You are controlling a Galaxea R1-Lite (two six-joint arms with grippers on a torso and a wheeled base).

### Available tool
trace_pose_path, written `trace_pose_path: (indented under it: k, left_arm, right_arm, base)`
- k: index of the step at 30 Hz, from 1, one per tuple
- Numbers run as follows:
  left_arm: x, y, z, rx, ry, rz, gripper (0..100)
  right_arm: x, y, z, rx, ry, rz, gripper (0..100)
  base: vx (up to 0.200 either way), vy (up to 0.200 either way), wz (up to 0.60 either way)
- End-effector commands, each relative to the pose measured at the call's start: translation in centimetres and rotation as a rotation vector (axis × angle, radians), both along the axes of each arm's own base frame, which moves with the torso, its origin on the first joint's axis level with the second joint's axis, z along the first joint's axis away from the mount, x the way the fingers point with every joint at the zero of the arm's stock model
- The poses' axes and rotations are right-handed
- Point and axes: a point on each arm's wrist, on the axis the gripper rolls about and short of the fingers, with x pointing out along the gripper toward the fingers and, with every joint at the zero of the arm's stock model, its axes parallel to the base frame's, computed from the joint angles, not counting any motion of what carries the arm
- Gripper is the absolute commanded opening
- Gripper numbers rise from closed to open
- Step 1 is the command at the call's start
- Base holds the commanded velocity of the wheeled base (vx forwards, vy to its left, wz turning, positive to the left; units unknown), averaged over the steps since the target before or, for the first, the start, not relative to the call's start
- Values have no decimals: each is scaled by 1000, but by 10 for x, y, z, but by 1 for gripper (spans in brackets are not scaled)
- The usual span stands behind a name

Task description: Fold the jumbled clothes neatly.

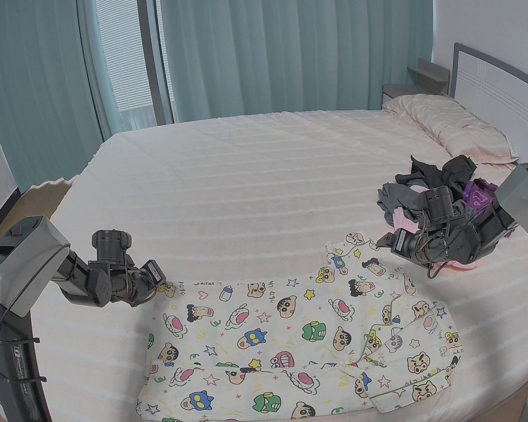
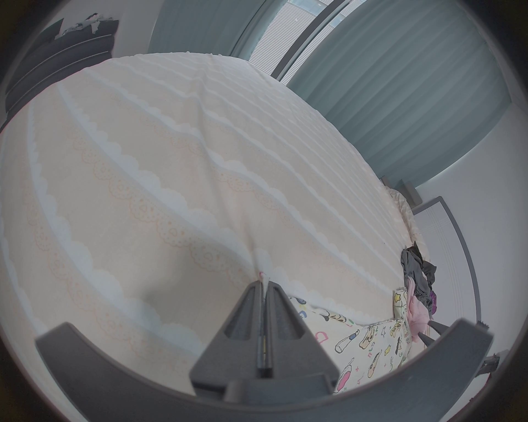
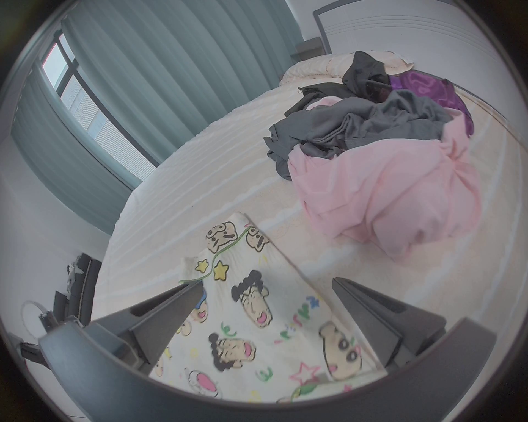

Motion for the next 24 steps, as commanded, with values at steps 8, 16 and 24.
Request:
trace_pose_path:
  k: [8,16,24]
  left_arm:
    - [-9,-1,11,4,-1,-5,0]
    - [-11,-2,10,4,8,-8,0]
    - [-11,-2,11,3,9,-7,0]
  right_arm:
    - [37,2,-47,-126,33,91,100]
    - [41,17,-37,-125,-30,142,100]
    - [45,31,-54,-125,-6,176,100]
  base:
    - [0,0,0]
    - [0,0,0]
    - [0,0,0]
